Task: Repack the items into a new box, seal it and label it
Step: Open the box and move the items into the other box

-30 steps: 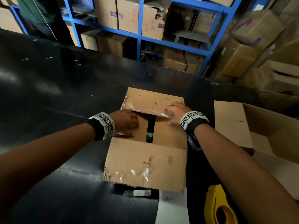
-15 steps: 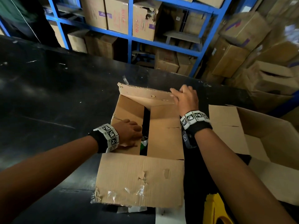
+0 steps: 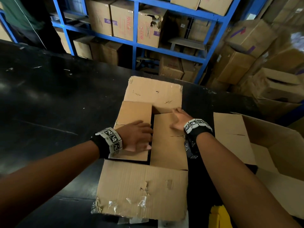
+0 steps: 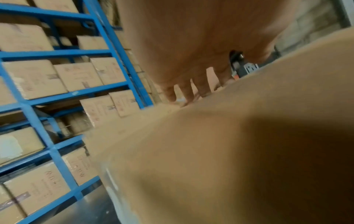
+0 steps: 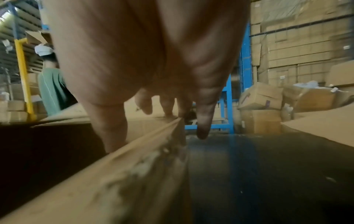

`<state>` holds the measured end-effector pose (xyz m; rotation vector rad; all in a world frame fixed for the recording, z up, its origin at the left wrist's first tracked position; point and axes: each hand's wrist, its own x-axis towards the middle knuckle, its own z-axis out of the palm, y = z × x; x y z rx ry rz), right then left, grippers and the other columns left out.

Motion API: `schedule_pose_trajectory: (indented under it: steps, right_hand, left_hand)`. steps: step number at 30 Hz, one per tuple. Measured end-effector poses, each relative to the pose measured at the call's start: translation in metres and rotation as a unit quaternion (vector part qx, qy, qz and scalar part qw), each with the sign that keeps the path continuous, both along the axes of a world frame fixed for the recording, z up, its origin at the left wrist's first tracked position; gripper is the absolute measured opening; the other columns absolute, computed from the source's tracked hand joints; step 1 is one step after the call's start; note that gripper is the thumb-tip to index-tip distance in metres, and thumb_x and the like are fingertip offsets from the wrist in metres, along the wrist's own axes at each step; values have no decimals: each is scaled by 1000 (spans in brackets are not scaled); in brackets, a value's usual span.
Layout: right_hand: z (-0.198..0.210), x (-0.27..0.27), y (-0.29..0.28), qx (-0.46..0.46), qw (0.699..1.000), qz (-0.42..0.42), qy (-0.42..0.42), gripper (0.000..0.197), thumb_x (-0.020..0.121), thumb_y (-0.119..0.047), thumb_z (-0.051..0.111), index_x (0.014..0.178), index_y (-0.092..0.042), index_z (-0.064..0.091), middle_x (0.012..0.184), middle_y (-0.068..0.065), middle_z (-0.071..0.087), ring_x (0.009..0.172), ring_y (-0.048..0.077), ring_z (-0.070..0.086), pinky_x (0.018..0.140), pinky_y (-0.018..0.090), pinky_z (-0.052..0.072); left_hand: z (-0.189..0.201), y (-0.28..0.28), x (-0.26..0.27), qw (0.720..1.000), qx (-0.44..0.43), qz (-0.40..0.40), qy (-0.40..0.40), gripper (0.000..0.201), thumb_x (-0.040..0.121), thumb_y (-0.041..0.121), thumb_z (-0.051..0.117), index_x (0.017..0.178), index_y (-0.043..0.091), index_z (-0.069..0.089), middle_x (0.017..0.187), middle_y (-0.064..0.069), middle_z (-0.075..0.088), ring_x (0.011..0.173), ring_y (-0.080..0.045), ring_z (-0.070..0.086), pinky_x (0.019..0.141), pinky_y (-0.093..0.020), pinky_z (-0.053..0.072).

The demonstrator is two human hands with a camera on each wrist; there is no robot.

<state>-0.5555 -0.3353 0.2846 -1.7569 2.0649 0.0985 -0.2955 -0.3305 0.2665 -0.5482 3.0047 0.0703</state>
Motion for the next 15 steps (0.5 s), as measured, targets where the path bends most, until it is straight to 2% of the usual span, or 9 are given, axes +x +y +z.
schedule_pose_trajectory:
  steps: [2,4,6,7,10,12,13,15]
  right_hand:
    - [2,2,5,-6,1000,14,11,90,85,-33,67,153,-23,10,162,2,8,148,26,10,118,39,18]
    - [4,5,11,3,999,28,35,86,84,-30,66,153,-20,15,160,6,12,147,28,11,118,39,20]
    - [4,14,19,34,995,55,80,77,86,-30,63,150,-20,23,158,10,17,146,30,12,118,41,23]
    - [3,18,21,49,991,71,105,72,87,-33,61,149,-22,27,157,10,19,146,31,12,116,45,25]
    - [-3,37,34,80,968,133,199,51,93,-40,45,142,-26,37,154,8,25,143,31,17,111,54,25]
    - [-8,50,44,94,951,173,239,47,96,-41,37,140,-26,38,154,7,27,142,32,20,110,56,23]
    - [-11,55,48,103,944,191,249,48,95,-42,36,140,-27,38,154,7,27,141,33,21,109,57,23]
    - [-15,65,56,117,936,221,250,49,94,-42,40,141,-29,36,154,7,27,141,34,21,108,58,24]
  left_hand:
    - [22,0,0,997,15,17,80,58,85,66,33,103,22,65,131,0,56,136,-20,34,115,-39,15]
    - [43,-1,4,989,24,18,144,51,82,63,43,85,18,68,112,-1,65,125,-21,47,112,-35,25]
    - [57,-1,11,988,-6,8,157,39,78,54,50,74,19,67,91,2,69,108,-22,56,102,-32,33]
    - [62,-1,16,989,-23,11,148,33,76,49,51,73,21,67,86,4,68,104,-21,56,100,-33,34]
    - [79,3,35,991,-47,42,115,25,75,47,51,82,29,67,89,9,64,107,-17,50,101,-38,35]
    - [93,5,50,992,-41,70,98,36,75,50,43,94,31,66,97,10,63,108,-15,47,103,-37,32]
    - [99,6,59,991,-38,85,94,39,74,49,42,101,32,66,102,10,63,109,-15,47,103,-37,31]
    - [104,8,79,989,-39,114,83,36,78,38,52,111,33,63,113,10,62,113,-16,48,104,-38,29]
